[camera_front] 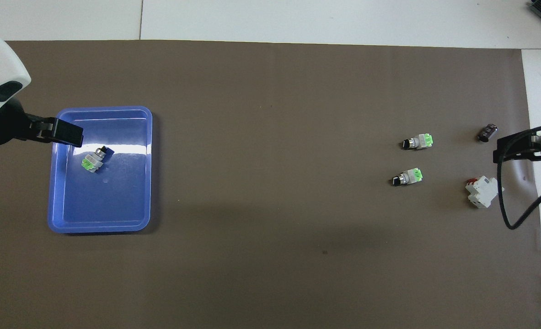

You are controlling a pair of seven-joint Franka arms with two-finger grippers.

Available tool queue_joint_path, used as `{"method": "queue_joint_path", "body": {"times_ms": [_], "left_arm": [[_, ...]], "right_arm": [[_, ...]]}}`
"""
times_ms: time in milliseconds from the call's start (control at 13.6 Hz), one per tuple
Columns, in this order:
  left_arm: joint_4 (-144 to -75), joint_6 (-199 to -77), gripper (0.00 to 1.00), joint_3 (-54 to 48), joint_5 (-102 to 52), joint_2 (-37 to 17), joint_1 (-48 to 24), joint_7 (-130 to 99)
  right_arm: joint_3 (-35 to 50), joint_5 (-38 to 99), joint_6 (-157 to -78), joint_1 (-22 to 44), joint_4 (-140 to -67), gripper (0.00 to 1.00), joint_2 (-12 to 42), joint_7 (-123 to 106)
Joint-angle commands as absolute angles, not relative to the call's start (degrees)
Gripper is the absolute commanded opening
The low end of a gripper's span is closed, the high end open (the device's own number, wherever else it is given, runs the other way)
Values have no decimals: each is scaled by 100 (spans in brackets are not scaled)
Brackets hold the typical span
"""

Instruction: Turn and place switch with both arms

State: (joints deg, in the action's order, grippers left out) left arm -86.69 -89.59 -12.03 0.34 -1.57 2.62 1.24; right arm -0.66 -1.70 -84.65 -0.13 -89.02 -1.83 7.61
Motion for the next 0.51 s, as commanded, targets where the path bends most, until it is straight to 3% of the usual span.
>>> {"method": "queue_joint_path", "body": {"times_ms": [0,441], "left_arm": [[-8991,-9105,100,-1151,-105,53,299,255],[-8982,-9053,100,-1151,-62,53,299,246]], "right_arm": [[-44,-290,-8464,-26,-9053,100,-316,861],[-44,-290,-8464,-26,-9053,100,-316,861]]}}
